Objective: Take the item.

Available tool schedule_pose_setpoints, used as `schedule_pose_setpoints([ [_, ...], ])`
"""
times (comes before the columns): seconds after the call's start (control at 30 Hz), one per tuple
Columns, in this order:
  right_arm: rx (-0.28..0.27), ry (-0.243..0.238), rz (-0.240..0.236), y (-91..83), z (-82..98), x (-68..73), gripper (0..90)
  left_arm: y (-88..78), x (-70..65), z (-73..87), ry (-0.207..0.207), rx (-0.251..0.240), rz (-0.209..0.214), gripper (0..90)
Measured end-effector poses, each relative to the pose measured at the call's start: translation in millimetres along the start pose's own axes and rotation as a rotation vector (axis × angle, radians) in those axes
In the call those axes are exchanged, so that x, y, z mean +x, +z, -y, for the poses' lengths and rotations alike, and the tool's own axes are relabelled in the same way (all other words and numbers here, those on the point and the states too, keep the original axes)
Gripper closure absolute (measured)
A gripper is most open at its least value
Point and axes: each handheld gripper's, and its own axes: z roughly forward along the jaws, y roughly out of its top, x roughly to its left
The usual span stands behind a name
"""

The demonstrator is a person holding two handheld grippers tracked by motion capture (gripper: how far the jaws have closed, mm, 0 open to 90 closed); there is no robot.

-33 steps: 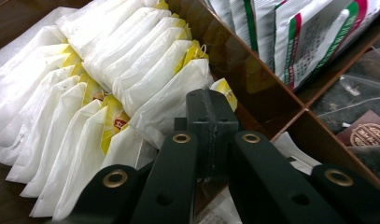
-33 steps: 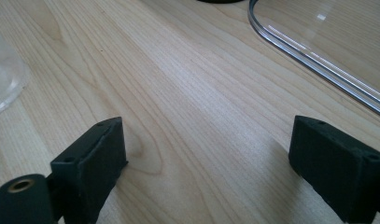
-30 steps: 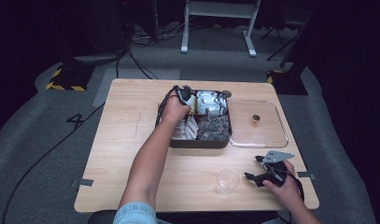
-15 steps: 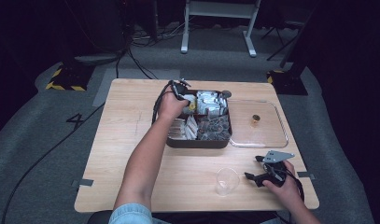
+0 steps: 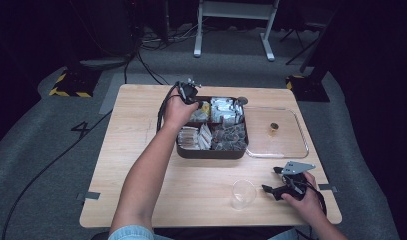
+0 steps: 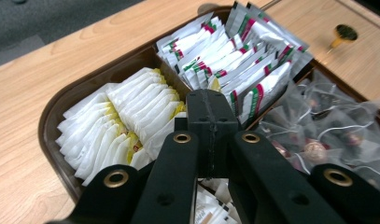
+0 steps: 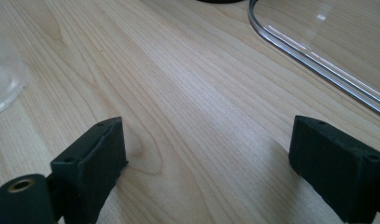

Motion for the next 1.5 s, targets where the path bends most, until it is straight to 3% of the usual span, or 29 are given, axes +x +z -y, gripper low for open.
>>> schedule_pose_setpoints([
  [0.4, -0.001, -0.002, 0.001, 0.1, 0.0, -0.1, 11.2, -47.1, -19.9, 4.9, 0.056, -0.071, 0.023, 90.0],
  [0.6, -0.001, -0.001, 0.001, 0.1, 0.0, -0.1, 11.3, -71.5, -40.7, 10.9, 0.11, -0.099, 0.055, 90.0],
  [0.73, -0.001, -0.002, 0.002, 0.1, 0.0, -0.1, 11.3, -84.8, -60.3, 14.7, 0.156, -0.12, 0.102, 90.0],
  [0.97, -0.001, -0.002, 0.001, 0.1, 0.0, -0.1, 11.3, -99.5, -89.0, 20.9, 0.235, -0.123, 0.169, 90.0],
  [1.3, -0.001, -0.002, 0.002, 0.1, 0.0, -0.1, 11.2, -107.2, -123.8, 31.2, 0.307, -0.149, 0.254, 90.0],
  [1.5, -0.001, -0.002, 0.002, 0.1, 0.0, -0.1, 11.3, -109.8, -145.9, 37.8, 0.365, -0.155, 0.326, 90.0],
])
